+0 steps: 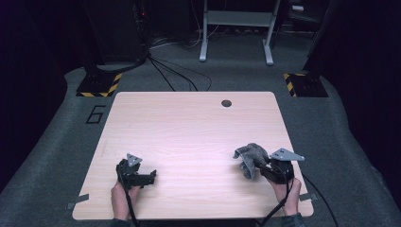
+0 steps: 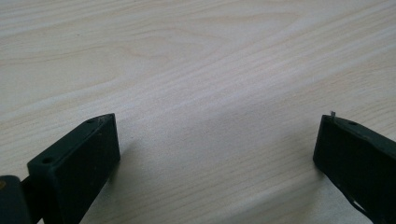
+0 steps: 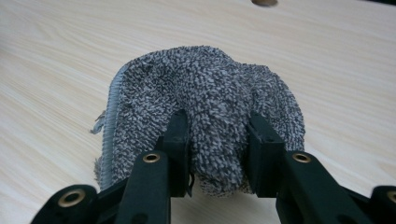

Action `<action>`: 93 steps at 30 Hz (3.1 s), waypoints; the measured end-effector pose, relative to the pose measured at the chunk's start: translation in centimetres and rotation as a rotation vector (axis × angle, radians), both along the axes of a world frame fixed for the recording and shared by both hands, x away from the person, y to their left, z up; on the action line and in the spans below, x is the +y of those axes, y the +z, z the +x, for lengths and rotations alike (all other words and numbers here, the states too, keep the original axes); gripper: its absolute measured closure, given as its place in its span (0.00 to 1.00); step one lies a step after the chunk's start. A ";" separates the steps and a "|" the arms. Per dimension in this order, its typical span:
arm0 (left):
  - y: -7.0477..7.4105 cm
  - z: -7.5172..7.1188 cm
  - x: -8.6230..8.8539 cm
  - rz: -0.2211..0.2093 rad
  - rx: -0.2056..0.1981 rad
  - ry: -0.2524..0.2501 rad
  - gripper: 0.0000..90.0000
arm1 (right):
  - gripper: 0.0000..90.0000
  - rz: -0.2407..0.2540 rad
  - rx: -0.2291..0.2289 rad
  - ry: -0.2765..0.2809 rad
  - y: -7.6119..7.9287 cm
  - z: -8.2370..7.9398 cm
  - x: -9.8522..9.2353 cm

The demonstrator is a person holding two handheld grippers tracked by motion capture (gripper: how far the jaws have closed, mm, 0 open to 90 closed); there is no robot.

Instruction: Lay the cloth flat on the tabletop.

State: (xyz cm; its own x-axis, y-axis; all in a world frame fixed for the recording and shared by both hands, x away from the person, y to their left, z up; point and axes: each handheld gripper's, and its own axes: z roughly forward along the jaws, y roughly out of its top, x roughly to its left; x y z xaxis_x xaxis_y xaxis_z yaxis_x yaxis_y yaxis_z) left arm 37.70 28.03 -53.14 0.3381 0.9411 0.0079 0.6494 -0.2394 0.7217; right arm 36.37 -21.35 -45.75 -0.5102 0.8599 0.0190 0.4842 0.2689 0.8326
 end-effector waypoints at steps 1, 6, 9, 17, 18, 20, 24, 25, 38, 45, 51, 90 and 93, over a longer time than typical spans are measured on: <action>0.0 0.0 0.0 0.001 0.001 -0.001 0.00 | 0.73 0.009 -0.008 0.011 0.3 0.0 0.3; 0.0 0.0 0.0 0.000 0.000 -0.002 0.00 | 0.73 0.029 -0.038 0.054 1.3 0.0 1.6; 0.0 0.0 0.0 0.000 0.000 -0.002 0.00 | 0.72 0.043 -0.050 0.078 1.8 0.0 2.5; 0.0 0.0 0.0 0.000 0.000 -0.002 0.00 | 0.72 0.051 -0.063 0.145 2.3 0.4 5.1; 0.0 0.0 0.0 0.000 -0.001 -0.002 0.00 | 0.72 0.054 -0.070 0.158 2.3 0.5 5.4; 0.0 0.0 0.0 0.000 0.001 -0.002 0.00 | 0.72 0.056 -0.068 0.176 2.3 0.5 6.1; 0.0 0.0 0.0 -0.002 0.003 -0.003 0.00 | 0.72 0.051 -0.066 0.218 2.2 0.5 7.9; 0.0 0.0 0.0 -0.001 0.003 -0.004 0.00 | 0.72 0.045 -0.062 0.233 2.2 0.5 8.3; 0.0 0.0 0.0 -0.002 0.002 -0.006 0.00 | 0.71 0.039 -0.002 0.358 0.2 1.1 13.5; 0.0 0.0 0.0 -0.003 0.002 -0.005 0.00 | 0.71 0.016 0.039 0.375 -1.3 1.9 15.7; 0.0 0.0 0.0 -0.002 0.002 -0.006 0.00 | 0.59 -0.031 0.116 0.354 -3.5 2.7 16.6; 1.4 -3.1 -9.6 -0.059 -0.071 -0.433 0.49 | 0.67 -0.079 0.117 0.368 -1.0 2.3 17.2; 1.1 -3.0 -9.8 -0.060 -0.074 -0.422 0.61 | 0.76 -0.098 0.114 0.375 -1.2 2.3 17.3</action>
State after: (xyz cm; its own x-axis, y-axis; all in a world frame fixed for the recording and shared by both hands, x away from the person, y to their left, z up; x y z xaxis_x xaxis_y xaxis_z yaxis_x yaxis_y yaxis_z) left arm 34.68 18.19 -52.02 0.6940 0.7200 -0.0034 0.4492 -0.4293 0.7836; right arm 38.63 -4.05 -46.91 -0.7884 0.6148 0.0208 0.4251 0.5200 0.7409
